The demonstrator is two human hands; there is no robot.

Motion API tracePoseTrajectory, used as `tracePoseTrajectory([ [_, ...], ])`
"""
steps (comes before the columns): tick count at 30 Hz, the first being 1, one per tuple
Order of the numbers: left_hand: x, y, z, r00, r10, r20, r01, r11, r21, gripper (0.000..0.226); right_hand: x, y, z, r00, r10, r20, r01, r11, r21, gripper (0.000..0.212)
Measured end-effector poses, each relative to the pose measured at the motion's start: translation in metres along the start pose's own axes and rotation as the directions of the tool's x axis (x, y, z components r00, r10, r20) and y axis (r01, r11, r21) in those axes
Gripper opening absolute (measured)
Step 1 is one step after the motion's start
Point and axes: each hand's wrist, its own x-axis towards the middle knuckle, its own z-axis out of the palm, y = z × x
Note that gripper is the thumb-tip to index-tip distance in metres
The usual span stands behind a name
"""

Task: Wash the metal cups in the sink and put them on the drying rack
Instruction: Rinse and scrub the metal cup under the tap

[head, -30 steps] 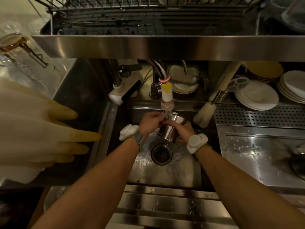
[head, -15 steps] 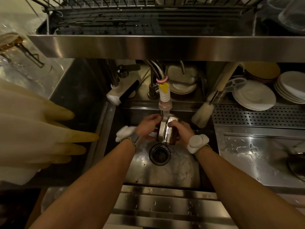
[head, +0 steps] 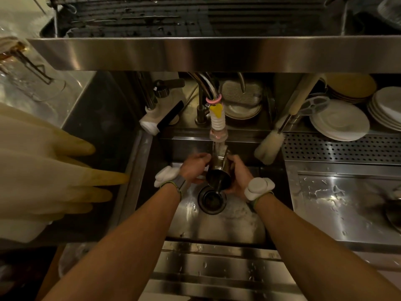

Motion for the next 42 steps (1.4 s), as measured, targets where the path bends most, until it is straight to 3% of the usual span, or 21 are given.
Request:
tracePoseTrajectory([
  [3, 0.001, 0.002, -0.003, 1.0, 0.009, -0.03, -0.008, 1.0, 0.027, 0.036, 0.003, -0.003, 0.003, 1.0, 0.019, 0.005, -0.019, 0.997, 0.072, 0.041],
  [6, -0.002, 0.004, -0.003, 0.998, -0.06, -0.022, 0.06, 0.998, -0.003, 0.04, 0.002, -0.003, 0.012, 0.996, 0.052, 0.074, -0.052, 0.999, 0.005, 0.044],
  [9, -0.004, 0.005, 0.001, 0.993, -0.112, 0.023, 0.114, 0.989, -0.095, 0.051, 0.002, -0.004, 0.016, 0.997, 0.057, 0.052, -0.055, 0.998, -0.031, 0.055],
  [14, 0.0, 0.012, 0.003, 0.995, -0.075, 0.064, 0.08, 0.993, -0.087, 0.036, -0.006, -0.014, 0.006, 0.996, 0.09, 0.011, -0.086, 0.97, -0.225, 0.07],
  [17, -0.002, 0.019, 0.005, 0.988, -0.105, 0.112, 0.118, 0.987, -0.107, 0.051, -0.004, -0.019, 0.001, 0.996, 0.094, 0.006, -0.091, 0.977, -0.194, 0.067],
  [21, -0.005, 0.027, 0.006, 0.961, -0.235, 0.144, 0.265, 0.931, -0.251, 0.044, -0.005, -0.027, 0.006, 0.995, 0.099, 0.002, -0.097, 0.984, -0.152, 0.071],
  [24, -0.006, 0.024, 0.005, 0.948, -0.258, 0.186, 0.31, 0.879, -0.363, 0.042, -0.007, -0.029, 0.013, 0.994, 0.098, 0.042, -0.093, 0.991, -0.098, 0.067],
  [28, -0.003, 0.018, 0.0, 0.96, -0.236, 0.149, 0.274, 0.895, -0.351, 0.053, -0.006, -0.027, 0.016, 0.997, 0.053, 0.048, -0.049, 0.995, -0.084, 0.066],
  [34, -0.001, 0.019, 0.001, 0.972, -0.197, 0.128, 0.229, 0.918, -0.323, 0.05, -0.008, -0.029, 0.017, 0.999, 0.001, 0.042, 0.003, 0.996, -0.088, 0.048],
  [42, -0.001, 0.017, 0.0, 0.974, -0.188, 0.127, 0.218, 0.928, -0.301, 0.05, -0.006, -0.025, 0.016, 1.0, 0.006, 0.027, -0.004, 0.998, -0.07, 0.062],
])
